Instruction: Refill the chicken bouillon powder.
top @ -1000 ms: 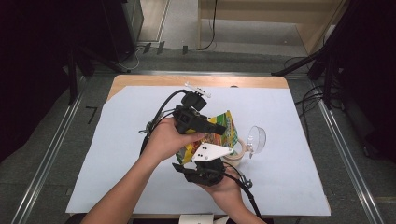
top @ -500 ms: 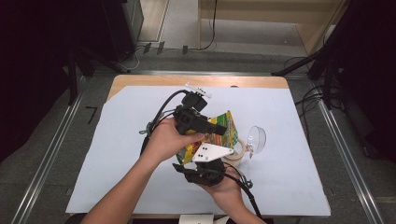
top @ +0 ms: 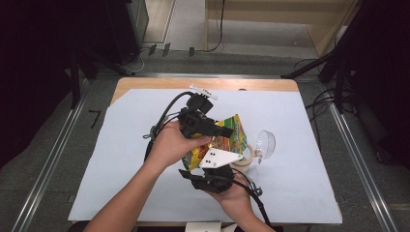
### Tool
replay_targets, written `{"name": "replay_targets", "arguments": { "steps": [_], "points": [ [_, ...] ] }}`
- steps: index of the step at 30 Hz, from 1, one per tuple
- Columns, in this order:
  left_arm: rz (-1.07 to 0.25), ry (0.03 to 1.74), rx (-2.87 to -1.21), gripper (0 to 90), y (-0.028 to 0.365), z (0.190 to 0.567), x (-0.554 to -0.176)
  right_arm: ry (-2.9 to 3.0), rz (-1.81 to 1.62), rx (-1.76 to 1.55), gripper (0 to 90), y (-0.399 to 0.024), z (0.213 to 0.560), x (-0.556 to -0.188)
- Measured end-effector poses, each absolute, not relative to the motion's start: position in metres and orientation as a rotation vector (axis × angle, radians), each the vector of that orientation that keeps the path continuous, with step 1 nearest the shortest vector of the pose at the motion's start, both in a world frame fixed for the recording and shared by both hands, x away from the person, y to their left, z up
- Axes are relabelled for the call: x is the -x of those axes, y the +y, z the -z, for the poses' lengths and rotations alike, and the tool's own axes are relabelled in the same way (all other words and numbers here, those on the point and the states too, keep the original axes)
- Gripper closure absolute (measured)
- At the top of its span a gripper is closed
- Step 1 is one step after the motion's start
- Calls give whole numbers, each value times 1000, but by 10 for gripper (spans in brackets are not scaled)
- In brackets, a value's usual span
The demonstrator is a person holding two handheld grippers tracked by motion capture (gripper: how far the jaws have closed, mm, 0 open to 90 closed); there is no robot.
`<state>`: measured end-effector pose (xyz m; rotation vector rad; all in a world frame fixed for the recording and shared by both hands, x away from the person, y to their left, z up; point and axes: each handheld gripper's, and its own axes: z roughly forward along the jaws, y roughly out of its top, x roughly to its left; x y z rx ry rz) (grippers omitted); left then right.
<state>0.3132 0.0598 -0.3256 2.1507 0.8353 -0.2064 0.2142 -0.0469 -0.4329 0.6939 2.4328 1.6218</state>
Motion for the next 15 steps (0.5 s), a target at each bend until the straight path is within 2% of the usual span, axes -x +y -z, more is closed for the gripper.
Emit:
{"name": "replay_targets", "arguments": {
  "steps": [15],
  "points": [
    [195, 836, -2155, 665, 57, 325, -313, 2459, -1629, -760, 642, -45, 431, -216]
  ]
}}
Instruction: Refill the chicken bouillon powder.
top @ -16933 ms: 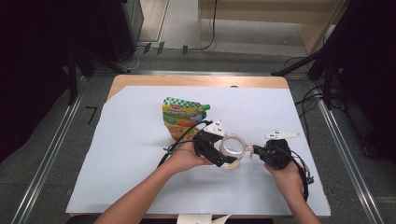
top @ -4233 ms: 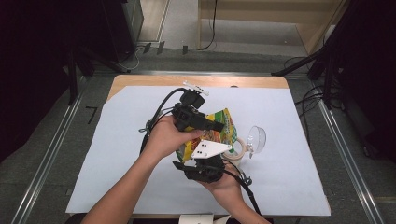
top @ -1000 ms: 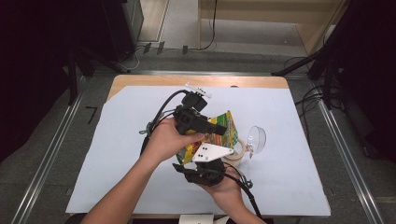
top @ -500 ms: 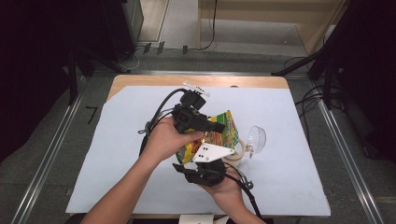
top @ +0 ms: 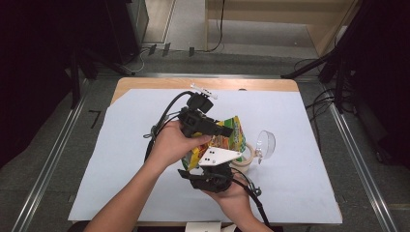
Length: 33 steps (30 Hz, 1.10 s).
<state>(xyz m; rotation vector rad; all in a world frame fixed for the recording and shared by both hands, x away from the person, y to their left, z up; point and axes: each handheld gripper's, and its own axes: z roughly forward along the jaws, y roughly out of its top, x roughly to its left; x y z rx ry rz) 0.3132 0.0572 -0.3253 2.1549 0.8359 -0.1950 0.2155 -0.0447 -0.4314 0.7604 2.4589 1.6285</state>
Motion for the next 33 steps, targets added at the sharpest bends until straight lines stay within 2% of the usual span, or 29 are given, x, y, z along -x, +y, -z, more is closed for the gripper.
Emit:
{"name": "replay_targets", "arguments": {
  "steps": [8, 33],
  "points": [
    [184, 831, -2164, 693, 56, 323, -309, 2454, -1610, -739, 660, -45, 432, -215],
    [201, 834, -2164, 690, 55, 323, -312, 2463, -1609, -773, 660, -44, 430, -214]
  ]
}}
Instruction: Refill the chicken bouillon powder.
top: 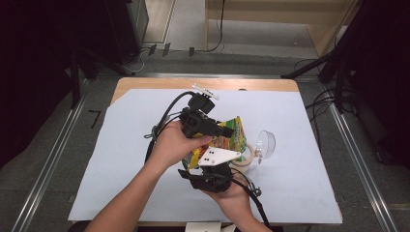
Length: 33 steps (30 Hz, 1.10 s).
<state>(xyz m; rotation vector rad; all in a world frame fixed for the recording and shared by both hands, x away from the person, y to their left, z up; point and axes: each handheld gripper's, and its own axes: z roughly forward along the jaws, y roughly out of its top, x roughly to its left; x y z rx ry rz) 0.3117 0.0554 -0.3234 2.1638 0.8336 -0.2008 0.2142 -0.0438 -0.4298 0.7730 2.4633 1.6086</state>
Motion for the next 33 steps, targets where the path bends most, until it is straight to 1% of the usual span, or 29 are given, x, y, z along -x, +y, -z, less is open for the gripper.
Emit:
{"name": "replay_targets", "arguments": {
  "steps": [33],
  "points": [
    [215, 823, -2155, 686, 52, 323, -316, 2458, -1606, -805, 668, -47, 428, -217]
  ]
}}
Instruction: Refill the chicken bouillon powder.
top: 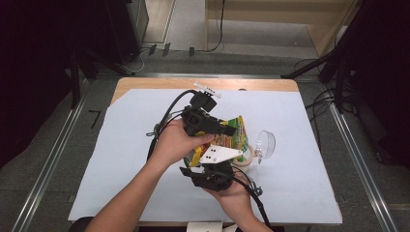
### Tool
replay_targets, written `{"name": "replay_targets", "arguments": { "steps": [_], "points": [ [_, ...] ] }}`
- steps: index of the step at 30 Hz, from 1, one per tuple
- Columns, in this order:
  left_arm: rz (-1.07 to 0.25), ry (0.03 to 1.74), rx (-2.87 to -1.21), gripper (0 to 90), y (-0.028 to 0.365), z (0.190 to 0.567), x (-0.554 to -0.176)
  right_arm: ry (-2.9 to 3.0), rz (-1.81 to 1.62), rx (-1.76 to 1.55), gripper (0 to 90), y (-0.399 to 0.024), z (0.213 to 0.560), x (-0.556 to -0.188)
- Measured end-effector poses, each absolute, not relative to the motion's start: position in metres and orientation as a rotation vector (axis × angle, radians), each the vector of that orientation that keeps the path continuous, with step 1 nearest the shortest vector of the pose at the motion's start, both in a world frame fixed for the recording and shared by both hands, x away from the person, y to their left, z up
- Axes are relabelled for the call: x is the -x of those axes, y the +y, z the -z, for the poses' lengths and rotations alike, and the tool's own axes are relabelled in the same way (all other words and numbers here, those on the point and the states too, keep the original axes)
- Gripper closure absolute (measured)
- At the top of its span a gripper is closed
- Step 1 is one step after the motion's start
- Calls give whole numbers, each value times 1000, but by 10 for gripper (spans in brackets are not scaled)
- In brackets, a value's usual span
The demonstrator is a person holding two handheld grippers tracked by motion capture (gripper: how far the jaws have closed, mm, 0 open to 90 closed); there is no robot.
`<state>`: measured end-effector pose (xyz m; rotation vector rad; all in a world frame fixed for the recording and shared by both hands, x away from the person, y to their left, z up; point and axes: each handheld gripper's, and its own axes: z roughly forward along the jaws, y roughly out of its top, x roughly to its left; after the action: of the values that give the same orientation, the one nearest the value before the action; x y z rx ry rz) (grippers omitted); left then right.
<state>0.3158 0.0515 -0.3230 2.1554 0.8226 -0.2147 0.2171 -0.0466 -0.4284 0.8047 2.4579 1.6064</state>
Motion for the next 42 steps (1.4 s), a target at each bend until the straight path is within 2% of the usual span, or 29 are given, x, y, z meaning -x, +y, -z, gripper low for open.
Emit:
{"name": "replay_targets", "arguments": {
  "steps": [42],
  "points": [
    [207, 816, -2154, 686, 50, 322, -315, 2450, -1601, -805, 671, -46, 428, -217]
  ]
}}
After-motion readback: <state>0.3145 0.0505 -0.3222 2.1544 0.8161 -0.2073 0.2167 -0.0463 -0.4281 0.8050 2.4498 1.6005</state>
